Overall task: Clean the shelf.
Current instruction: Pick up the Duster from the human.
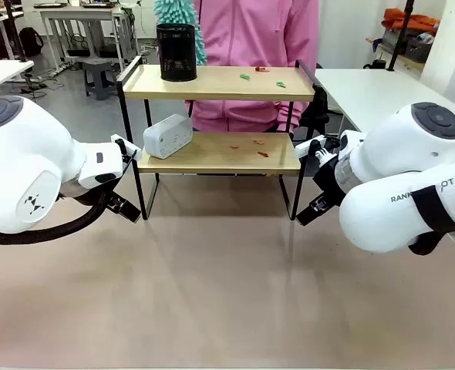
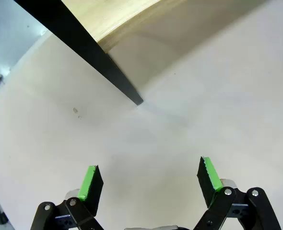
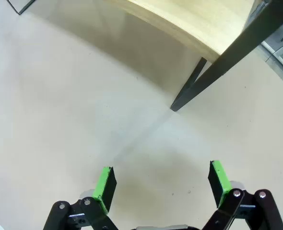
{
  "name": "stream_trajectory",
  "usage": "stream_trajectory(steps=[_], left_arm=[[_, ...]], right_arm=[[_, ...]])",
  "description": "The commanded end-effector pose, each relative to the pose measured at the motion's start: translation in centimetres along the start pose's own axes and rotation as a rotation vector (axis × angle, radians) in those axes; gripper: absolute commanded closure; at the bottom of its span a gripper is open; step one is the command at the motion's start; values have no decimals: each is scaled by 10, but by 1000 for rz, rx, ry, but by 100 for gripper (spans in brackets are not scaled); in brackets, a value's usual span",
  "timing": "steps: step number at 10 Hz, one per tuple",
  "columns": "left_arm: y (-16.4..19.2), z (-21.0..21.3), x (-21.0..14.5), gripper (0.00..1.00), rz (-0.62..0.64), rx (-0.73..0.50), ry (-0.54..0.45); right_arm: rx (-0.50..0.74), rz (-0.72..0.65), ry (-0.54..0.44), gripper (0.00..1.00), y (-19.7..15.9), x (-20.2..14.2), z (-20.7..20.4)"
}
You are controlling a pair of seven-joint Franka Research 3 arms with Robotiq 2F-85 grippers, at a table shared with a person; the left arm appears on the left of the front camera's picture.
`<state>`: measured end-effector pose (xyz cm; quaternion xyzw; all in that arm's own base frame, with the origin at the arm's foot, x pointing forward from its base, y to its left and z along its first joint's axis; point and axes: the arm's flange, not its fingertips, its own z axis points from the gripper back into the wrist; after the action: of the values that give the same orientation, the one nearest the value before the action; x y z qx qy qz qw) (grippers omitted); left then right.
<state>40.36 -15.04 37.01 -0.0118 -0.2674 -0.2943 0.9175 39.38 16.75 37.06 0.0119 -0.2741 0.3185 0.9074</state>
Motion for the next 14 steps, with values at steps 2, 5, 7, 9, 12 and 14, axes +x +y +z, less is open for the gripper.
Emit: stream_trajectory(steps=[2,5,7,9,12,14], left_arm=[[0,0,0,0,0,0,0],[0,0,0,0,0,0,0],[0,0,0,0,0,0,0],[0,0,0,0,0,0,0],[1,46,-11,0,-144,-39,134],[49,123,-53,0,-8,-239,6]], right_arm=[[0,0,0,0,0,0,0],[0,0,0,0,0,0,0],[0,0,0,0,0,0,0],[0,0,0,0,0,0,0],[108,-35,76,0,-9,-18,53],[163,-542,-140,0,-76,-74,153]])
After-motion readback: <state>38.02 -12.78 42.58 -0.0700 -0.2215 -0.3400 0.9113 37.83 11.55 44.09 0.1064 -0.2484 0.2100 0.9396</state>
